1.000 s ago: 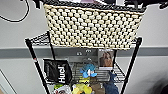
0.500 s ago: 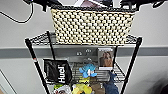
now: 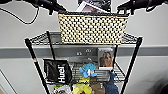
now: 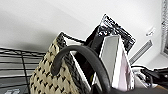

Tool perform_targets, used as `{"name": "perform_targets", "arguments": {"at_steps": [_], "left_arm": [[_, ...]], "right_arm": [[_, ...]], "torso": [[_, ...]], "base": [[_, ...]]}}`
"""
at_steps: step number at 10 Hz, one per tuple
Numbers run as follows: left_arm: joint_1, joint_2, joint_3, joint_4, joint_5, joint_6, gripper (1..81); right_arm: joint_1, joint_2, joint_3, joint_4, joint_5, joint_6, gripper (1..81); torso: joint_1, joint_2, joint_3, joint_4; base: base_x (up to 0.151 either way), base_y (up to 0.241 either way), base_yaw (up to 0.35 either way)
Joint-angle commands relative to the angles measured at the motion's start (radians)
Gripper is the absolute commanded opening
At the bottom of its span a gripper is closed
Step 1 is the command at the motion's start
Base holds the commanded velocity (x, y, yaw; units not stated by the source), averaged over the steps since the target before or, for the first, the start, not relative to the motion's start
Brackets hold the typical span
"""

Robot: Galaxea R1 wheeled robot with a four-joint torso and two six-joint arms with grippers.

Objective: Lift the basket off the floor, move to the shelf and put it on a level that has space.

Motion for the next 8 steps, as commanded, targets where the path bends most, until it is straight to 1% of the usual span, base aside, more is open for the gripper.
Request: {"name": "perform_targets", "arguments": {"at_steps": [1, 3, 4, 6, 8], "left_arm": [[-0.153, 0.070, -0.125, 0.071, -0.040, 0.014, 1.0], [-0.150, 0.105, -0.182, 0.080, -0.040, 0.031, 1.0], [-0.142, 0.120, -0.200, 0.085, -0.040, 0.032, 1.0], [-0.103, 0.146, -0.249, 0.129, -0.040, 0.032, 1.0], [-0.066, 0.148, -0.272, 0.162, -0.040, 0.032, 1.0]], "right_arm": [[0.158, 0.091, -0.160, -0.016, 0.001, -0.113, 1.0], [0.139, 0.114, -0.182, -0.019, -0.003, -0.204, 1.0], [0.124, 0.127, -0.222, -0.019, -0.002, -0.207, 1.0], [0.090, 0.166, -0.329, -0.017, -0.005, -0.215, 1.0], [0.046, 0.174, -0.390, -0.017, -0.003, -0.224, 1.0]], "torso": [[0.000, 0.000, 0.000, 0.000], [0.000, 0.000, -0.001, 0.000], [0.001, 0.000, -0.001, 0.000], [0.001, 0.000, -0.001, 0.000], [0.001, 0.000, -0.002, 0.000]], "base": [[0.000, 0.000, 0.000], [0.000, 0.000, 0.000], [0.000, 0.000, 0.000], [0.000, 0.000, 0.000], [0.000, 0.000, 0.000]]}}
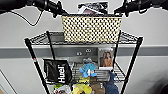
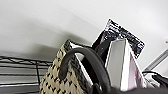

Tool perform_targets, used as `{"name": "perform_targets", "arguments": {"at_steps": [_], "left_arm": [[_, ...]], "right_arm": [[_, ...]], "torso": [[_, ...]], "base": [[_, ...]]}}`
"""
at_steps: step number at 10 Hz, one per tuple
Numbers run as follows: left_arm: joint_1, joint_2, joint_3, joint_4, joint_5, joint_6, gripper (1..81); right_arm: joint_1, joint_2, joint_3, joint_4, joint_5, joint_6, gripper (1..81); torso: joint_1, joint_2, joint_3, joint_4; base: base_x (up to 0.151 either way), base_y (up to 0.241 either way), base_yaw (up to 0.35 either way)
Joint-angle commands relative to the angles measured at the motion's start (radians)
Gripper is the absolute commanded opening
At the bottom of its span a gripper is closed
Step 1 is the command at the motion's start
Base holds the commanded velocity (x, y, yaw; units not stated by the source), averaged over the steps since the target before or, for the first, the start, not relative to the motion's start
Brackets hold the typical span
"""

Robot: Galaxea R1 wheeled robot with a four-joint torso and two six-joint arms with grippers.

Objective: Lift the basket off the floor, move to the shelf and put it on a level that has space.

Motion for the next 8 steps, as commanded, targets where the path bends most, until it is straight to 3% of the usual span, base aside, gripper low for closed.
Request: {"name": "perform_targets", "arguments": {"at_steps": [1, 8], "left_arm": [[-0.129, 0.026, -0.074, 0.088, -0.026, 0.009, 1.0], [-0.152, 0.020, -0.053, 0.087, -0.026, 0.009, 1.0]], "right_arm": [[0.096, 0.039, -0.127, -0.025, 0.021, -0.040, 1.0], [0.082, 0.024, -0.102, -0.021, 0.026, -0.040, 1.0]], "torso": [[0.000, 0.000, 0.000, 0.000], [0.000, 0.000, 0.000, 0.000]], "base": [[0.000, 0.000, 0.000], [0.000, 0.000, 0.000]]}}
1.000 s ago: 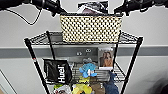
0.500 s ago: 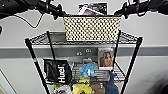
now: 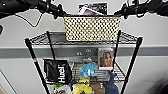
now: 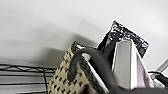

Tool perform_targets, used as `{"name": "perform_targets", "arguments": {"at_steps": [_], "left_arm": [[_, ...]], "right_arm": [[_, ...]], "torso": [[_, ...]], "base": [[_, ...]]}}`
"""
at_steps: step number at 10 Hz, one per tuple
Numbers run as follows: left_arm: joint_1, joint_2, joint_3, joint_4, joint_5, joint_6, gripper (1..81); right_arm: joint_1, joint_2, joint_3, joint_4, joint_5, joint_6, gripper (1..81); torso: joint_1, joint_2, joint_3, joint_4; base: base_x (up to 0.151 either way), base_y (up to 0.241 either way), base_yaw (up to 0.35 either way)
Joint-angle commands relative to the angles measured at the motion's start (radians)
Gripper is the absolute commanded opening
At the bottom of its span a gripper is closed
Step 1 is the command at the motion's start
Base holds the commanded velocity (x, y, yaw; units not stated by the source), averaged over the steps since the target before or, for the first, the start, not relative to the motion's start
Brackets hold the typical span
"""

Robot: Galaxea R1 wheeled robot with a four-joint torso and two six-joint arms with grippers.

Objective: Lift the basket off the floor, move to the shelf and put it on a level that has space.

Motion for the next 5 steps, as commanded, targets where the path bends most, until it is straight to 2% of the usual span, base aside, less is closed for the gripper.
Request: {"name": "perform_targets", "arguments": {"at_steps": [1, 2, 5], "left_arm": [[-0.186, -0.001, 0.010, 0.023, 0.005, 0.005, 81.1], [-0.191, -0.003, 0.010, 0.015, 0.002, 0.005, 81.1], [-0.216, -0.067, 0.081, -0.002, -0.007, 0.002, 81.1]], "right_arm": [[0.144, -0.020, 0.020, -0.025, -0.030, -0.013, 1.0], [0.156, -0.034, 0.036, -0.006, -0.028, -0.014, 81.1], [0.193, -0.141, 0.188, 0.028, -0.014, -0.022, 81.1]], "torso": [[0.000, 0.000, 0.000, 0.000], [0.000, 0.000, 0.000, 0.000], [0.000, 0.000, 0.000, 0.000]], "base": [[0.000, 0.000, 0.000], [0.000, 0.000, 0.000], [0.000, 0.000, 0.000]]}}
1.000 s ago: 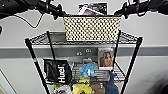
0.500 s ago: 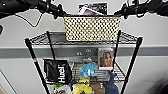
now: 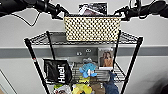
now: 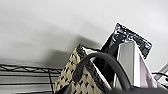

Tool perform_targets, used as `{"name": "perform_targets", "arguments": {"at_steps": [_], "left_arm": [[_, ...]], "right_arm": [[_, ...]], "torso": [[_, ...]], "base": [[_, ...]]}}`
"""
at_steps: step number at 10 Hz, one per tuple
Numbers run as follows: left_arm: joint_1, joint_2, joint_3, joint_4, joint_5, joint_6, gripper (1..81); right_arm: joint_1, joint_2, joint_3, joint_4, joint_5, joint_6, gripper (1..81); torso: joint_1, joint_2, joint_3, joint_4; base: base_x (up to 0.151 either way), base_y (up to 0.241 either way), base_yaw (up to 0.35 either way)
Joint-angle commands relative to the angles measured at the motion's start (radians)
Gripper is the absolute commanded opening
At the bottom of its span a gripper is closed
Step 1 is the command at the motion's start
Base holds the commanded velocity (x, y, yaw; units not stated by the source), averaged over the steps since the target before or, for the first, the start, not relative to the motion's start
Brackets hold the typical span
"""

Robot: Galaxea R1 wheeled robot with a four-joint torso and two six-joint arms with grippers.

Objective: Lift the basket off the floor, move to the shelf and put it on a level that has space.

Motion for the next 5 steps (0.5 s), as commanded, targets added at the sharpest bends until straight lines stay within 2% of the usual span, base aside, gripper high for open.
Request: {"name": "perform_targets", "arguments": {"at_steps": [1, 5], "left_arm": [[-0.202, -0.071, 0.078, -0.021, -0.013, 0.002, 81.1], [-0.204, -0.221, 0.253, -0.024, -0.015, -0.008, 81.1]], "right_arm": [[0.208, -0.125, 0.139, 0.047, 0.001, -0.008, 81.1], [0.240, -0.312, 0.331, 0.081, 0.010, -0.008, 81.1]], "torso": [[0.000, 0.000, 0.000, 0.000], [0.000, 0.000, 0.000, 0.000]], "base": [[0.000, 0.000, 0.000], [0.000, 0.000, 0.000]]}}
